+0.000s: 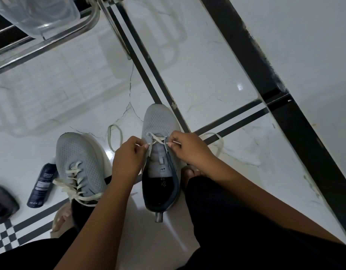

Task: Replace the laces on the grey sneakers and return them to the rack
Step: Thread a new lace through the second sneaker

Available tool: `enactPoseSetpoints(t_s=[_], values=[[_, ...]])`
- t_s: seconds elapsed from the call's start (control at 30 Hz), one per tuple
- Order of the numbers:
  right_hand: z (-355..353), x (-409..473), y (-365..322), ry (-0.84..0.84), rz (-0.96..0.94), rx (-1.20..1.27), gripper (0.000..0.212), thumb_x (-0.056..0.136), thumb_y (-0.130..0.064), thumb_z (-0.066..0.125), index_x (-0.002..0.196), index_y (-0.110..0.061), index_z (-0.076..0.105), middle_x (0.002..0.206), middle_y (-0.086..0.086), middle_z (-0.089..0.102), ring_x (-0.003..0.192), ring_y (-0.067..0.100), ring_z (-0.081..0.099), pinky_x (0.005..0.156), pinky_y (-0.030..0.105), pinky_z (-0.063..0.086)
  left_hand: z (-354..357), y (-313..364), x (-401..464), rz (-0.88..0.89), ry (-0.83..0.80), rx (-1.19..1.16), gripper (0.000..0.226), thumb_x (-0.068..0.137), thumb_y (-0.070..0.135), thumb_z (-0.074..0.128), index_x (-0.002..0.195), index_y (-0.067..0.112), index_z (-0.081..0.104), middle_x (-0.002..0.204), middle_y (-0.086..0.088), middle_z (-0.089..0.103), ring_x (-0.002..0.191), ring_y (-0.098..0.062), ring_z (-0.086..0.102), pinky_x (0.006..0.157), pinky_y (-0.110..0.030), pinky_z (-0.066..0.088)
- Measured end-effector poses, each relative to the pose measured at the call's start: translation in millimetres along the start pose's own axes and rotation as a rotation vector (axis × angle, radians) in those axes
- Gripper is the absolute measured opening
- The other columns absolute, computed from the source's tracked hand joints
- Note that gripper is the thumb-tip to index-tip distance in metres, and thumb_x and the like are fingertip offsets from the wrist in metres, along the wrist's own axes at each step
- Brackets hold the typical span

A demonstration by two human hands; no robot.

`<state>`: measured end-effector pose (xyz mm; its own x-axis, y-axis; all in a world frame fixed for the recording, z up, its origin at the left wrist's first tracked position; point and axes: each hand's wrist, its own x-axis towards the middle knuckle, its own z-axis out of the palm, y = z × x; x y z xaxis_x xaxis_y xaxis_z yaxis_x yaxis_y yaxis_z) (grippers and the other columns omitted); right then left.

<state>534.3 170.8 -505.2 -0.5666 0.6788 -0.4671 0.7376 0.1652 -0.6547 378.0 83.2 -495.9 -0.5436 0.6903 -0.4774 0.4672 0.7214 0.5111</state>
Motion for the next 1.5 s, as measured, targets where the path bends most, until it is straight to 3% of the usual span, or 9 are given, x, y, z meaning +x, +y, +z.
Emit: enactPoseSetpoints(t_s=[0.2,0.47,0.7,0.83,0.97,1.07,1.2,1.37,1.5], values=[[-5,-13,16,0.112,-0.044,-0.344,0.008,0.092,-0.018,0.047,0.096,-0.016,0.053,0.088,0.001,0.060,0.076,0.025,0.057,0.063,0.035,0.047,4,-7,4,-0.032,0.041,0.074,0.015,0.095,0.027,0.055,0.085,0.015,0.056,0.092,-0.008,0.062,0.076,-0.018,0.051,0.068,-0.030,0.034],[-1,-11,10,-0.004,-0.077,-0.193,0.013,0.097,-0.030,0.047,0.104,-0.020,0.052,0.089,0.001,0.064,0.080,0.022,0.058,0.063,0.033,0.044,6,-11,-1,0.068,-0.009,0.077,0.011,0.094,0.029,0.055,0.087,0.021,0.054,0.091,-0.002,0.053,0.076,-0.016,0.051,0.065,-0.028,0.033],[1,-12,12,0.086,-0.078,-0.321,0.011,0.094,-0.020,0.047,0.101,-0.020,0.055,0.090,0.001,0.061,0.080,0.025,0.058,0.063,0.035,0.046,6,-4,-1,0.012,0.010,0.116,0.012,0.097,0.026,0.050,0.090,0.017,0.051,0.091,-0.005,0.055,0.076,-0.017,0.047,0.067,-0.031,0.032],[-10,-10,8,0.127,0.102,0.093,0.022,0.097,-0.035,0.048,0.111,-0.019,0.044,0.083,-0.004,0.055,0.074,0.015,0.055,0.057,0.028,0.038,2,2,-14,-0.030,0.041,0.015,0.029,0.095,0.043,0.050,0.106,0.017,0.046,0.081,0.006,0.057,0.072,-0.013,0.051,0.066,-0.030,0.035],[-38,2,-6,0.276,0.216,0.316,0.036,0.101,-0.012,0.032,0.132,-0.009,0.051,0.123,0.009,0.054,0.113,0.021,0.053,0.087,0.024,0.041,3,-3,-27,-0.097,-0.056,-0.032,0.036,0.082,0.056,0.062,0.094,0.024,0.053,0.087,0.008,0.060,0.078,-0.011,0.058,0.065,-0.030,0.043],[-40,6,-20,0.313,0.070,0.321,0.038,0.098,-0.003,0.038,0.130,-0.009,0.057,0.115,0.010,0.063,0.102,0.014,0.060,0.095,0.024,0.044,6,-5,-32,-0.081,-0.058,-0.027,0.024,0.081,0.046,0.068,0.093,0.027,0.059,0.092,0.010,0.063,0.085,-0.014,0.061,0.074,-0.034,0.050],[-12,1,-22,0.171,0.029,0.319,0.020,0.093,-0.007,0.054,0.109,-0.014,0.065,0.098,-0.002,0.072,0.069,-0.013,0.057,0.070,0.006,0.043,2,-2,-33,-0.062,0.021,-0.043,0.013,0.090,0.035,0.061,0.095,0.027,0.069,0.082,0.012,0.064,0.081,-0.013,0.062,0.070,-0.028,0.047],[9,-3,-22,0.084,-0.019,0.150,0.011,0.087,-0.008,0.065,0.088,-0.014,0.074,0.091,0.002,0.064,0.081,0.015,0.060,0.077,0.029,0.049,6,-8,-24,-0.183,-0.002,-0.272,0.011,0.088,0.034,0.066,0.093,0.026,0.071,0.081,0.008,0.069,0.082,-0.016,0.066,0.075,-0.031,0.051],[9,-2,-31,0.058,-0.054,-0.025,0.011,0.088,-0.015,0.063,0.089,-0.019,0.073,0.093,-0.001,0.064,0.094,0.019,0.056,0.084,0.032,0.043,7,-7,-23,-0.184,-0.004,-0.319,0.007,0.087,0.034,0.067,0.089,0.028,0.071,0.080,0.006,0.070,0.081,-0.017,0.066,0.078,-0.034,0.053]])
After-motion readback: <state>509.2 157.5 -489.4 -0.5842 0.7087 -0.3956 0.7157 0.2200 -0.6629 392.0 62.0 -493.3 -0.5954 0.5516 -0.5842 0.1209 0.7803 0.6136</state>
